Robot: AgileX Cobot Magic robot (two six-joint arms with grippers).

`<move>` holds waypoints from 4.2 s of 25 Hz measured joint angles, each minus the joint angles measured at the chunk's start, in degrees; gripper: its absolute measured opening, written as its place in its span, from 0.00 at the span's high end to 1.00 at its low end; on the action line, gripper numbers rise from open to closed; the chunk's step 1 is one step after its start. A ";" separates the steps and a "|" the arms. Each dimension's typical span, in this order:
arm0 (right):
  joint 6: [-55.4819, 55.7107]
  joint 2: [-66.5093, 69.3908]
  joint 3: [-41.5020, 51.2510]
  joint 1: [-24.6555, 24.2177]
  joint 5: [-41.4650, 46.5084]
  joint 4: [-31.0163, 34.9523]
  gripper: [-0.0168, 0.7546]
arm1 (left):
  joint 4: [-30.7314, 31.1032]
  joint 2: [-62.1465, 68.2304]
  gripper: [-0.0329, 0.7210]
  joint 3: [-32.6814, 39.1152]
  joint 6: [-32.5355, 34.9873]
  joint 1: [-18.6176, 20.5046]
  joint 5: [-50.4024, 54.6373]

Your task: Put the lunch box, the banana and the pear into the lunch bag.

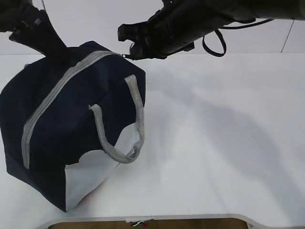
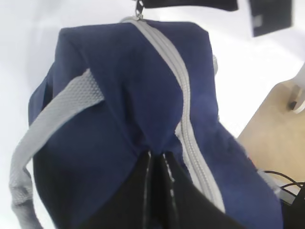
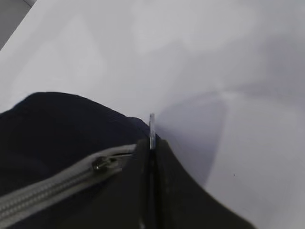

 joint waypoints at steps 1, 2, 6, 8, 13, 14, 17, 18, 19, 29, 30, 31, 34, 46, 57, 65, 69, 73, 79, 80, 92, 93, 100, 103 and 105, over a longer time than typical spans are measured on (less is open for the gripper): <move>0.00 0.29 0.00 0.00 0.00 0.08 0.96 | 0.26 -0.18 0.96 0.00 0.00 0.00 0.00; 0.00 0.70 0.00 0.00 0.00 0.12 0.96 | 0.39 -0.29 0.96 -0.10 0.00 0.00 0.10; -0.09 2.73 -0.12 0.00 -0.23 0.22 0.96 | 0.84 -0.33 0.96 -0.35 0.00 0.00 0.37; -0.09 3.97 -0.22 0.00 -0.61 0.22 0.96 | 0.84 -0.33 0.96 -0.35 0.00 0.00 0.37; -0.09 4.87 -1.17 0.00 -1.07 0.50 0.96 | 0.97 -0.33 0.96 -0.35 0.00 0.00 0.41; -0.09 4.87 -1.69 0.00 -1.15 0.50 0.96 | 0.97 -0.33 0.96 -0.35 0.00 0.00 0.50; -0.09 5.09 -2.82 0.00 -1.88 0.20 0.96 | 1.00 -0.42 0.96 -0.35 0.00 0.00 0.50; -0.09 5.35 -2.93 -0.02 -2.06 0.02 0.96 | 1.00 -0.42 0.96 -0.35 0.00 0.00 0.50; -0.09 5.70 -3.03 -0.12 -2.06 -0.03 0.96 | 1.00 -0.42 0.96 -0.35 0.00 0.00 0.50; -0.09 10.43 -3.30 -1.18 -1.96 2.23 0.96 | 1.00 -0.42 0.96 -0.35 0.00 0.00 0.50; -0.09 10.66 -3.30 -1.18 -1.96 2.23 0.96 | 1.00 -0.42 0.97 -0.35 0.00 0.00 0.50; -0.09 11.06 -3.30 -1.18 -1.96 2.50 0.96 | 1.00 -0.42 0.97 -0.35 0.00 0.00 0.50; -0.09 11.52 -3.30 -1.25 -1.07 3.31 0.96 | 1.00 -0.42 0.97 -0.35 0.00 0.00 0.50; -1.15 11.52 -9.22 -1.38 4.56 2.75 0.68 | 1.98 -0.31 0.97 -0.35 0.00 0.00 0.50; -2.10 11.52 -23.00 -1.38 21.63 -3.30 0.36 | 3.86 0.77 0.96 -0.48 0.00 0.14 0.50; -2.12 11.52 -35.31 -1.38 38.75 -13.71 0.36 | 7.61 0.90 0.95 -0.48 -3.84 0.21 0.50; -2.12 11.41 -36.99 -1.38 42.47 -19.04 0.36 | 9.01 0.90 0.82 -0.56 -9.53 0.21 0.50; -0.18 10.02 -36.99 -1.45 43.16 -23.00 0.36 | 9.57 0.90 0.54 -0.83 -12.89 0.21 0.50; 0.78 3.85 -34.79 -1.45 43.26 -23.60 0.36 | 11.63 -0.71 0.44 -1.45 -15.65 0.21 0.50; 0.78 2.28 -33.00 -1.45 43.26 -23.52 0.36 | 12.25 -1.61 0.43 -1.45 -16.44 0.21 0.50; 0.82 -20.75 -5.06 -1.45 43.26 -26.50 0.35 | 18.32 -21.90 0.51 -1.58 -20.82 0.21 1.61; 0.82 -22.94 -2.62 -1.45 43.26 -26.93 0.35 | 18.44 -24.02 0.51 -1.58 -20.82 0.21 1.76; 1.03 -37.49 12.93 -1.45 43.26 -27.43 0.35 | 18.67 -37.03 0.52 -1.58 -21.03 0.21 2.06; 1.13 -44.18 18.20 -1.45 43.26 -27.43 0.36 | 18.67 -42.63 0.54 -0.41 -21.03 0.21 2.16; 1.24 -48.94 20.84 -1.45 43.26 -27.43 0.35 | 18.67 -47.06 0.55 1.95 -21.03 0.21 2.20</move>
